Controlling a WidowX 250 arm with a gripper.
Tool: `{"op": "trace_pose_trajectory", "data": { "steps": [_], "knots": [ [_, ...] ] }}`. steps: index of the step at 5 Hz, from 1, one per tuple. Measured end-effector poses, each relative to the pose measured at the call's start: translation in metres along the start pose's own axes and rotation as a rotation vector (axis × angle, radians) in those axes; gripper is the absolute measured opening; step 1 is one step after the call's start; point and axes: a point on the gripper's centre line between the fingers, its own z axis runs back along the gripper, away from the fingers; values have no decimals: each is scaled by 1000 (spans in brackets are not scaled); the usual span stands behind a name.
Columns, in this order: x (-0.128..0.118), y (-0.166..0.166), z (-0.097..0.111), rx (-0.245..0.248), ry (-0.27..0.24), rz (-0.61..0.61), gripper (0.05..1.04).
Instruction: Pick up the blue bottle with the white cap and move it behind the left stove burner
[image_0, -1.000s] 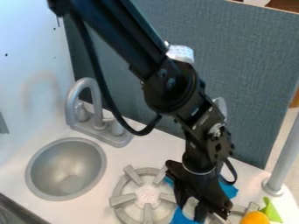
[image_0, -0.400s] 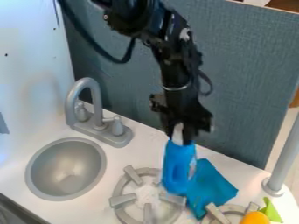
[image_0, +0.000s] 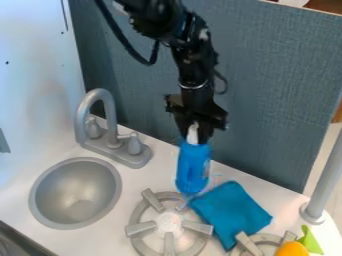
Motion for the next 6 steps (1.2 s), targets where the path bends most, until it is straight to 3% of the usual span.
{"op": "trace_pose_trajectory", "data": {
  "steps": [3,5,6],
  "knots": [
    [33,24,-25,48,11,28,496],
    [36,38,-36,85,20,59,496],
    [36,40,-37,95,22,65,545]
  ]
}}
